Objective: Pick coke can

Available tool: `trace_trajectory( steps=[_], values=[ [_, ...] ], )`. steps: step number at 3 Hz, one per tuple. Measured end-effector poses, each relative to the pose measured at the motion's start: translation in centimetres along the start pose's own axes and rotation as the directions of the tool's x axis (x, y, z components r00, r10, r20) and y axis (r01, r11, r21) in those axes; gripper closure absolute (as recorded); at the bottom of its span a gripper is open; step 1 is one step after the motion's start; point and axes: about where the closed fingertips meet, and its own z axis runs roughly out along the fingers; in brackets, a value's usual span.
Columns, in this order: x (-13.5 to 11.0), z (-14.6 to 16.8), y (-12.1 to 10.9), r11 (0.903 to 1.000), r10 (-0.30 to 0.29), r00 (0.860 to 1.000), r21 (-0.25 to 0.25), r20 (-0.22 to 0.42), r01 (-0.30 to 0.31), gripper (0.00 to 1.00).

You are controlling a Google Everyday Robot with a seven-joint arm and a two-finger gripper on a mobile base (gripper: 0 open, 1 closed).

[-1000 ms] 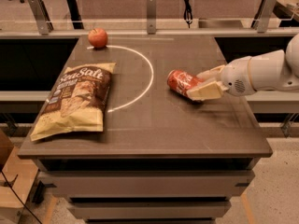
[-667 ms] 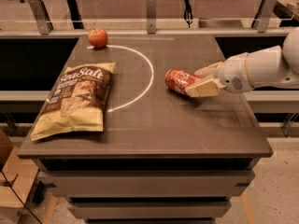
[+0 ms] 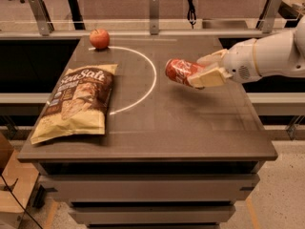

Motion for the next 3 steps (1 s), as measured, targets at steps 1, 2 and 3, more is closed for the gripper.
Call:
trace_trajectory(
  steps=[1,2,3],
  values=[
    [-4.5,-3.5,-1.4,0.9941,-0.095,0.995,0.056,0.040,0.093,1.00],
    [-9.0,-7.1,-2.4,0.9756,-0.198,0.977,0.111,0.076,0.189,1.00],
    [-9.8,-7.7,-2.7,0.9720,-0.210,0.974,0.126,0.085,0.198,1.00]
  ],
)
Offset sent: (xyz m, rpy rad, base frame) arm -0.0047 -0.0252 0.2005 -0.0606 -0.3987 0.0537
